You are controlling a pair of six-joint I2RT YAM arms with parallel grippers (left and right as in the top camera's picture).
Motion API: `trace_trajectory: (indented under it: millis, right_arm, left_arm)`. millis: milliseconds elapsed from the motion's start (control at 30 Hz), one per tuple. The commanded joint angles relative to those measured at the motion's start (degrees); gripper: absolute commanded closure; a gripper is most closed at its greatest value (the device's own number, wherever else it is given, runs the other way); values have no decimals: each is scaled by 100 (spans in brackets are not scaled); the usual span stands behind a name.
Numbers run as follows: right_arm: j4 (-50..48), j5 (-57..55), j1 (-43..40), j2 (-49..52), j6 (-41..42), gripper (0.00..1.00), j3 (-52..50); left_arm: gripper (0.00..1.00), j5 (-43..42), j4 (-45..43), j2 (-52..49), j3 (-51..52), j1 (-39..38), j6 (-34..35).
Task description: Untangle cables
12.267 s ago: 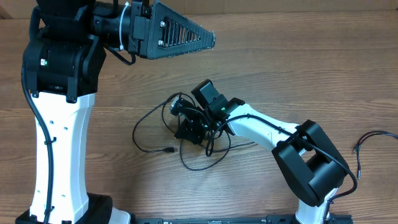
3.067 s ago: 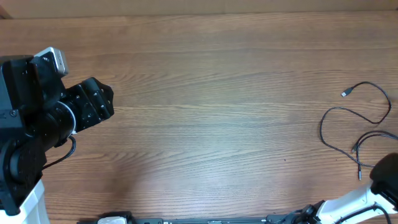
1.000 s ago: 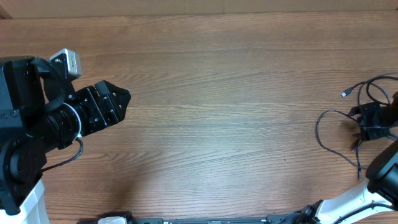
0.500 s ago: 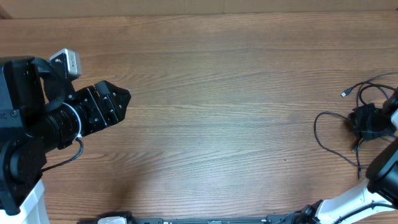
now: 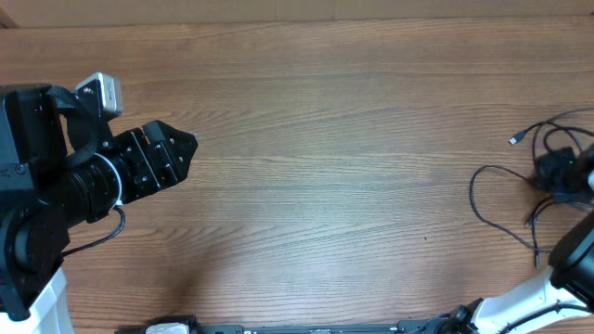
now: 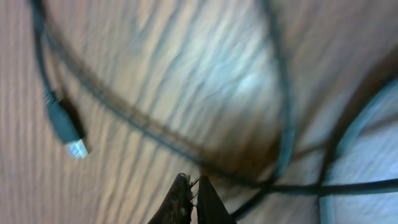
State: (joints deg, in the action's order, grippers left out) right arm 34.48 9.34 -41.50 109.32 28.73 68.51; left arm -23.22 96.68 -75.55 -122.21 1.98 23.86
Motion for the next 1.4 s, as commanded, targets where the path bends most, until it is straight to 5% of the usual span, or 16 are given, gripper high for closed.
trace_trajectory:
  millis: [0,200,433,467,567,600,767,1067,1367]
  right_arm:
    - [-35,-216,-476,-162,-105,96,7]
    - [-31,601,-1394,-162,-730,96,256]
    - [-11,2822,-1821,-164,-1532,96,911]
    - [22,3178,-1805,-164,-1576,89,1036]
    - [103,3882,-1631,-199,-1572,37,1351]
    - [186,3947,-1532,-240,-1572,27,1453]
    - [520,3869,-1019,-612,-1563,6,1580]
    - [2245,1043,-533,-1325,-776,0,1578]
    - [3613,533,-883,-1843,-382,0,1255]
  left_arm:
    - [28,-87,9,-9,13,24,15]
    - [27,-111,9,-9,13,24,13]
    - [27,-192,9,-9,13,24,-76]
    - [27,-195,9,-9,13,24,-111]
    - [27,-195,9,-9,13,24,-118]
    - [27,-195,9,-9,13,24,-118]
    - [27,-195,9,-9,13,24,-122]
    - [25,-258,9,-9,13,24,-313]
    - [23,-629,11,-7,13,24,-614]
